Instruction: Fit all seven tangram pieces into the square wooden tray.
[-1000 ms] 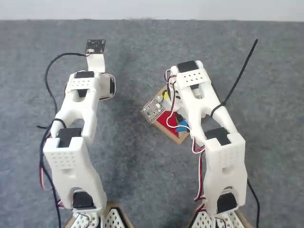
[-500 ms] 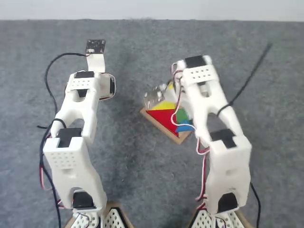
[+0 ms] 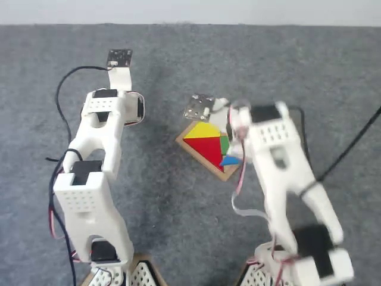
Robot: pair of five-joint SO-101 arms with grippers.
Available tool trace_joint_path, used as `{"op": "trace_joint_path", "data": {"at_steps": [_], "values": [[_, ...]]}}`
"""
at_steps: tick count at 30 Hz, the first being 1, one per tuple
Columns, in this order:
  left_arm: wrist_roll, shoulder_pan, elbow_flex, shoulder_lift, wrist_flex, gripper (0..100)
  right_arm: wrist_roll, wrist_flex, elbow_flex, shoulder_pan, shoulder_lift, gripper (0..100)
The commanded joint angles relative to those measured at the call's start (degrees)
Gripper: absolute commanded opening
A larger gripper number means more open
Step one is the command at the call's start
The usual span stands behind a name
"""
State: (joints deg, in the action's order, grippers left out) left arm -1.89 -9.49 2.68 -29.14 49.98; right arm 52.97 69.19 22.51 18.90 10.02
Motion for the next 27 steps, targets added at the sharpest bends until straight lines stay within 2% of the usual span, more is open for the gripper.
{"op": "trace_joint_path", "data": {"at_steps": [1, 6, 15, 27], "values": [[-0.35, 0.44, -0.31, 0.97, -0.88, 9, -10.37, -18.51, 20.66, 0.84, 13.05, 20.1], [-0.35, 0.44, -0.31, 0.97, -0.88, 9, -11.43, -15.08, 25.76, 5.49, 11.74, 19.8], [-0.35, 0.44, -0.22, 0.97, -0.88, 9, -14.77, -24.66, 25.76, -3.03, 4.97, 19.9], [-0.35, 0.44, -0.22, 0.97, -0.88, 9, -13.8, -25.8, 22.68, -3.56, 2.15, 20.1]]}}
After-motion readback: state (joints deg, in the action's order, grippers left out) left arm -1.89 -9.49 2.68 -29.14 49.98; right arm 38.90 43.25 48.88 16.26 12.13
